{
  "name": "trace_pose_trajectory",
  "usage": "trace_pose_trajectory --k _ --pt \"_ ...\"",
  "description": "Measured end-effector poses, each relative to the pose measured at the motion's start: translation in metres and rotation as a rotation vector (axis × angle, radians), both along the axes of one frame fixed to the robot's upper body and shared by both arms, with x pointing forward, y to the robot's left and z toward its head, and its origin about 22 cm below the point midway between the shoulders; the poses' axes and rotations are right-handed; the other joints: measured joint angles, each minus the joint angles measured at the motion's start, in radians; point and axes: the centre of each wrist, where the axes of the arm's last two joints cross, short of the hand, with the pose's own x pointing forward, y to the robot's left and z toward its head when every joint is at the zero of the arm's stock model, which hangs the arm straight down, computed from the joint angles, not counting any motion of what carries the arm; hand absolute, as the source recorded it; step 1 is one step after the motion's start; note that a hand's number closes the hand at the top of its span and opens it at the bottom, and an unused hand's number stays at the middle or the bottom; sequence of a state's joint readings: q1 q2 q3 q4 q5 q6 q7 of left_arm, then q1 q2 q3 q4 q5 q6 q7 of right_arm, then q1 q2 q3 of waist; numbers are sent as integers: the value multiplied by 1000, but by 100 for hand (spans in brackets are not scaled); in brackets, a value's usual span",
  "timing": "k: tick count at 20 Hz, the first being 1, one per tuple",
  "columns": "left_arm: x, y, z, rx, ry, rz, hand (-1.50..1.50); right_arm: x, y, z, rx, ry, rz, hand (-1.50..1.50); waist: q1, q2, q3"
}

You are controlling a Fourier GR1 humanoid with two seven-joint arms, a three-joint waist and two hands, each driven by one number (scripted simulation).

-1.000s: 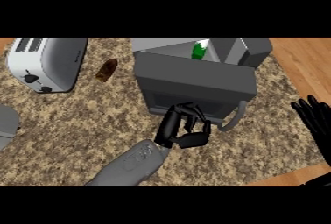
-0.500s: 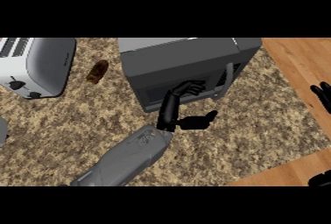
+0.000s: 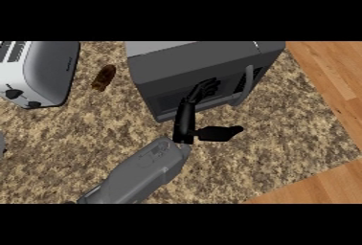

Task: Pick up the milk, place it into the microwave and close the microwave

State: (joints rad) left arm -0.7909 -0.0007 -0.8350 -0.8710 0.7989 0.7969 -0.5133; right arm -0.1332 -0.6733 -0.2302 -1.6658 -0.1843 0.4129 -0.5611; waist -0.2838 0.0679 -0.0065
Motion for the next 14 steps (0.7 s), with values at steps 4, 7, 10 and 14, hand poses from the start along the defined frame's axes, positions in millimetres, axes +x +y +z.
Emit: trace_pose_trajectory --k 4,7,10,14 --pt "0 -2 3 -19 -2 5 -150 4 -1 10 -31 -33 -21 150 3 8 2" --pt "0 -3 4 -29 -3 8 -150 6 -2 15 -43 -50 -29 150 5 11 2" --pt "0 -4 4 -38 -9 5 -150 9 -2 19 -50 -62 -37 150 8 15 3" --pt "1 -4 4 -47 -19 6 -150 11 -2 23 -58 -71 -43 150 7 18 3"
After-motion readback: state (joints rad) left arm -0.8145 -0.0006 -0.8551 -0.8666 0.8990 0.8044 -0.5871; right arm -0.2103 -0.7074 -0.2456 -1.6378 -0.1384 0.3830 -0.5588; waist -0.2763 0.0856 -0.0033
